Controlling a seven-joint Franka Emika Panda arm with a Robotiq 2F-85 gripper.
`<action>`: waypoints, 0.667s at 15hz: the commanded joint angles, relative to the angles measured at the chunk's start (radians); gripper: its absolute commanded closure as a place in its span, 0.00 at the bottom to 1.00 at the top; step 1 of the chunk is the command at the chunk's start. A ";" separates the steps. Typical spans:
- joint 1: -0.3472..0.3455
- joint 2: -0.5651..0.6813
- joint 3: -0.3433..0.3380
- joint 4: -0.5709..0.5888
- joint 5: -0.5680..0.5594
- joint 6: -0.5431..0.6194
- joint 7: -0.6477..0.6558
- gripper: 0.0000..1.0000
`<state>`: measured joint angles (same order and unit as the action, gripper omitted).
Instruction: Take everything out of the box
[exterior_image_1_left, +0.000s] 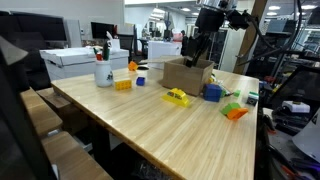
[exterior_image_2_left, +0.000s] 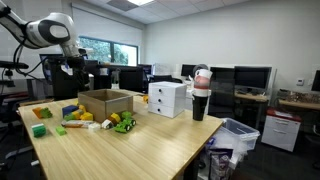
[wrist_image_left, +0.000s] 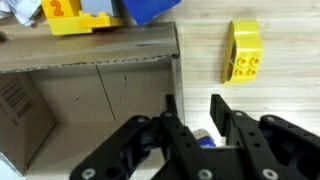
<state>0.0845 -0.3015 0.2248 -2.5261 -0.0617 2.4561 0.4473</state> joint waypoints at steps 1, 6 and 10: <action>0.007 -0.017 0.016 0.014 0.012 -0.008 0.027 0.28; 0.061 -0.026 -0.017 0.044 0.071 -0.060 -0.126 0.03; 0.093 -0.048 -0.048 0.100 0.111 -0.162 -0.289 0.00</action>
<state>0.1595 -0.3131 0.2061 -2.4594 0.0156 2.3864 0.2721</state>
